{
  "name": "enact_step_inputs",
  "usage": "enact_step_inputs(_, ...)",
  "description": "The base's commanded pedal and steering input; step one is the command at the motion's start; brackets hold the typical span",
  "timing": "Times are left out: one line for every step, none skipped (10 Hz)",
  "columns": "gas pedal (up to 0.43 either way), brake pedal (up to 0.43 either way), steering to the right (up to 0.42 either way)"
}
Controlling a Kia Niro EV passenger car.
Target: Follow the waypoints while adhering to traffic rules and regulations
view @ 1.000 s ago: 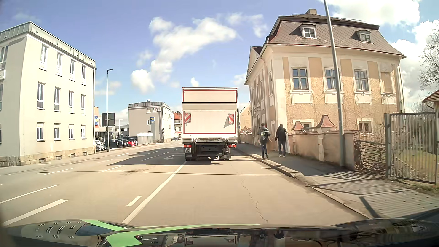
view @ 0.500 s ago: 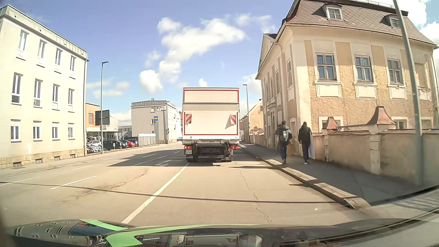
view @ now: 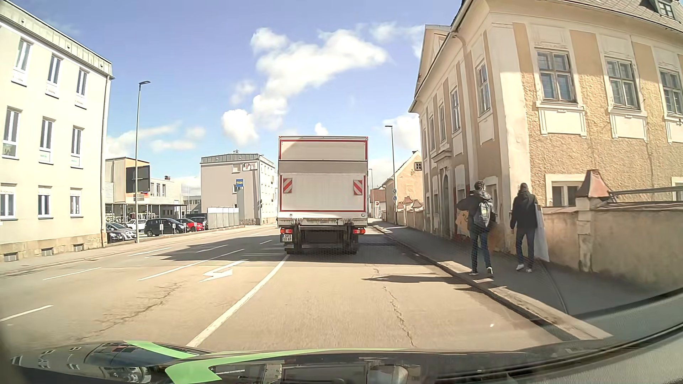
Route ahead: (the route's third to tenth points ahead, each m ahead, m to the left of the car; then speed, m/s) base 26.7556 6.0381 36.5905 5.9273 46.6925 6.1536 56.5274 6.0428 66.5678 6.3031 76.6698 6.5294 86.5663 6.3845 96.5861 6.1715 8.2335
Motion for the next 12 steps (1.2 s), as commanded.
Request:
enact_step_inputs(0.13, 0.0, -0.007)
enact_step_inputs(0.138, 0.0, -0.007)
enact_step_inputs(0.157, 0.0, -0.007)
enact_step_inputs(0.157, 0.0, -0.006)
enact_step_inputs(0.157, 0.0, -0.005)
enact_step_inputs(0.157, 0.0, -0.004)
enact_step_inputs(0.157, 0.0, -0.001)
enact_step_inputs(0.169, 0.0, 0.0)
enact_step_inputs(0.197, 0.0, 0.0)
enact_step_inputs(0.209, 0.0, 0.002)
enact_step_inputs(0.209, 0.0, 0.004)
enact_step_inputs(0.209, 0.0, 0.006)
